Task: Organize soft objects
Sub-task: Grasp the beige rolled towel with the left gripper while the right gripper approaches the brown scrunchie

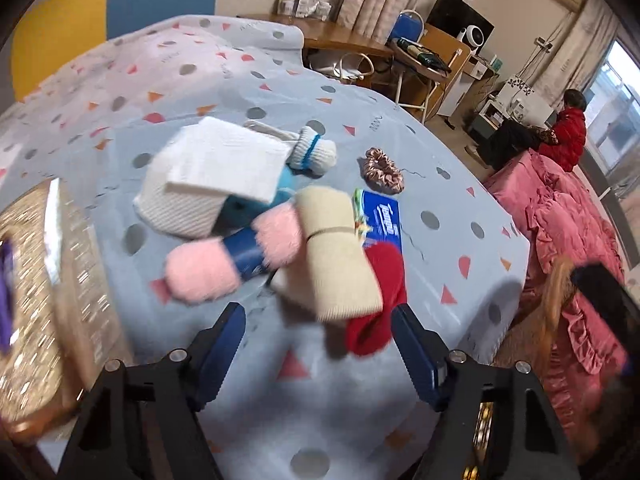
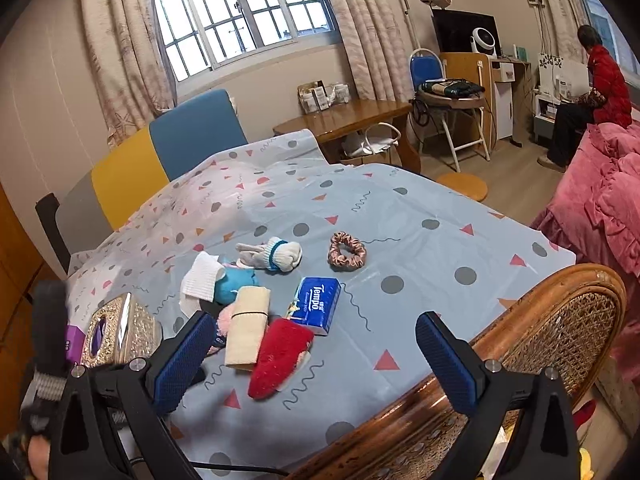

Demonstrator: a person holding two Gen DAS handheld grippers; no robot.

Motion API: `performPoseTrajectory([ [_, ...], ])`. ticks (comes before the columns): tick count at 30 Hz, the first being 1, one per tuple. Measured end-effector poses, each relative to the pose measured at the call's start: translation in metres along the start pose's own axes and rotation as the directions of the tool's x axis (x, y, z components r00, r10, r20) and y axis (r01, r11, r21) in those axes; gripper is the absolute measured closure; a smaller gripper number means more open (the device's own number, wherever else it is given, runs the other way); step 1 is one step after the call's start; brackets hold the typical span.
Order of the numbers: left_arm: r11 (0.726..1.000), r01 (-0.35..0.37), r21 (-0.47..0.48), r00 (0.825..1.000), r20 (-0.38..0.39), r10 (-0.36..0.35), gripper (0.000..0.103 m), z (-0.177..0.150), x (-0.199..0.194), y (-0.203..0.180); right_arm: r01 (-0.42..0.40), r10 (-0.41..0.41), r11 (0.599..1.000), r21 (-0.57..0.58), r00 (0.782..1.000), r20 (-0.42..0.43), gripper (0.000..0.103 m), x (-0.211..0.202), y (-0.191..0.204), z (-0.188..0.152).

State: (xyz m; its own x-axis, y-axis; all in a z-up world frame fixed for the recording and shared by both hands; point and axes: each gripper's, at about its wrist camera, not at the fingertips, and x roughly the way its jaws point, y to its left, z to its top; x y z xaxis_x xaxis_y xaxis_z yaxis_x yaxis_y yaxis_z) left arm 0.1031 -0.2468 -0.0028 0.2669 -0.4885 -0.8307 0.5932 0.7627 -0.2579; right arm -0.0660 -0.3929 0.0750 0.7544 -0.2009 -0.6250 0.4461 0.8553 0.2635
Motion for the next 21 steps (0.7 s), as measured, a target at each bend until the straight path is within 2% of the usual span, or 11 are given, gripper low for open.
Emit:
performPoseTrajectory([
  [6, 0.997, 0.039, -0.067, 0.997, -0.063, -0.043, 0.028, 0.022, 0.042, -0.002, -0.004, 0.004, 1.0, 0.005, 1.0, -0.014, 0.0, 0.006, -0.01, -0.001],
  [7, 0.997, 0.037, -0.074, 0.997, -0.069, -0.042, 0.036, 0.025, 0.049, -0.002, 0.0, 0.0, 1.0, 0.009, 1.0, -0.02, 0.0, 0.008, -0.012, -0.001],
  [8, 0.996, 0.04, -0.077, 0.996, -0.079, -0.046, 0.059, 0.026, 0.055, -0.002, 0.001, -0.001, 1.0, 0.014, 1.0, -0.027, 0.0, 0.01, -0.014, -0.002],
  [9, 0.996, 0.045, -0.078, 0.994, -0.093, -0.052, 0.074, 0.027, 0.06, -0.001, 0.001, 0.0, 1.0, 0.017, 1.0, -0.031, 0.0, 0.012, -0.015, -0.002],
  [10, 0.995, 0.051, -0.089, 0.993, -0.099, -0.06, 0.074, 0.026, 0.063, 0.001, -0.001, 0.001, 1.0, 0.021, 0.999, -0.037, 0.0, 0.013, -0.016, -0.002],
  [12, 0.99, 0.09, -0.113, 0.993, -0.064, -0.098, 0.078, 0.022, 0.056, 0.008, 0.0, 0.001, 1.0, 0.019, 0.999, -0.045, 0.0, 0.016, -0.017, -0.004],
  [18, 0.997, 0.082, -0.017, 0.996, 0.026, -0.081, 0.078, -0.001, 0.014, 0.011, -0.007, 0.011, 0.998, 0.056, 0.997, -0.074, 0.0, 0.027, -0.021, -0.004],
  [21, 0.996, 0.081, 0.022, 0.996, 0.043, -0.082, 0.078, -0.02, -0.005, 0.014, -0.02, 0.03, 0.995, 0.094, 0.994, -0.107, 0.0, 0.033, -0.022, -0.004],
])
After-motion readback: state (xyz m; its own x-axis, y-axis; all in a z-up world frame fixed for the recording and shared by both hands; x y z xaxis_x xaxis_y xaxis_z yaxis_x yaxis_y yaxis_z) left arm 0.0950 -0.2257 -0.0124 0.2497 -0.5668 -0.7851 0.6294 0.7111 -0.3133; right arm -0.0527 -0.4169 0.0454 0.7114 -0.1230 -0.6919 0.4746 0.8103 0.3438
